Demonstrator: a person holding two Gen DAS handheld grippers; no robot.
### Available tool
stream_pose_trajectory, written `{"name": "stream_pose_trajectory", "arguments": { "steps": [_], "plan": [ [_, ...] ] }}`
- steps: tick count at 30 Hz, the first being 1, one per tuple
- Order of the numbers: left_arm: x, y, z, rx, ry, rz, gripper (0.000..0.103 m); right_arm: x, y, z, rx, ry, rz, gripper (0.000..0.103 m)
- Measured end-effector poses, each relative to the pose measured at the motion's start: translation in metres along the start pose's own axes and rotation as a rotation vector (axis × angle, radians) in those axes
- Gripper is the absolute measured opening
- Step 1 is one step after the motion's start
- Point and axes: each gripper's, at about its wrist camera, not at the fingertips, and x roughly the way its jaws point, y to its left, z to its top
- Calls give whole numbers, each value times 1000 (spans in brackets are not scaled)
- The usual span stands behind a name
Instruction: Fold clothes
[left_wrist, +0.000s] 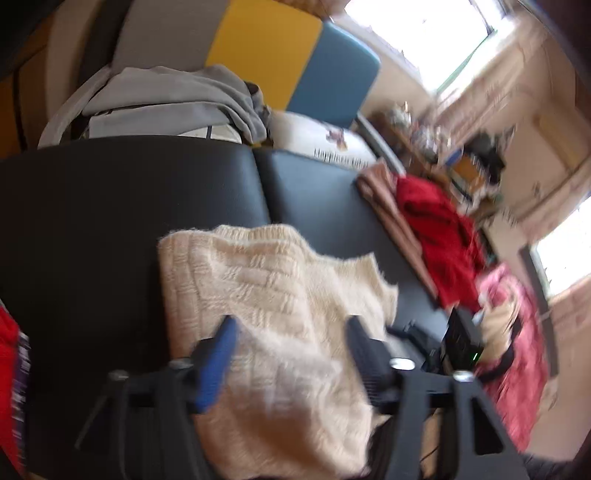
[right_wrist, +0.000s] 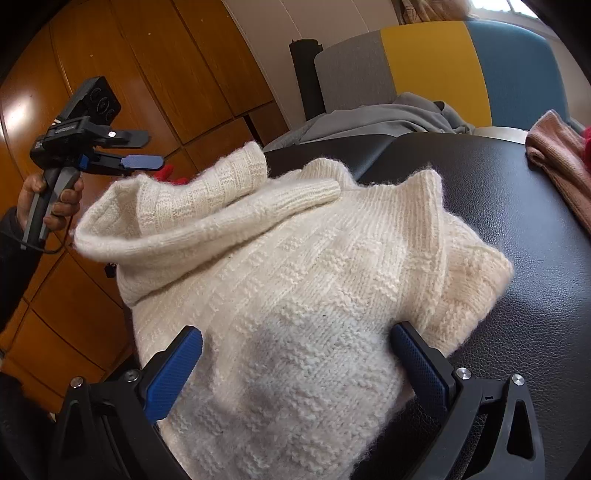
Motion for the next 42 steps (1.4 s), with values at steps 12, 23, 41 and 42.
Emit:
{"name": "stream_pose_trajectory", "arguments": {
  "steps": [12,23,41,42],
  "plan": [
    [80,-105,-26,468,344,339,92,-5,-8,-1,22,-39,48,103],
    [106,-88,-35,607,308,879,101,-7,-12,-2,50,-72,96,103],
    [28,54,-18,35,270,211,25,-3,-8,-1,20,-53,49,103],
    [18,63,-21,-12,228,137,24,-2,-7,-1,16,-49,42,103]
  ]
}}
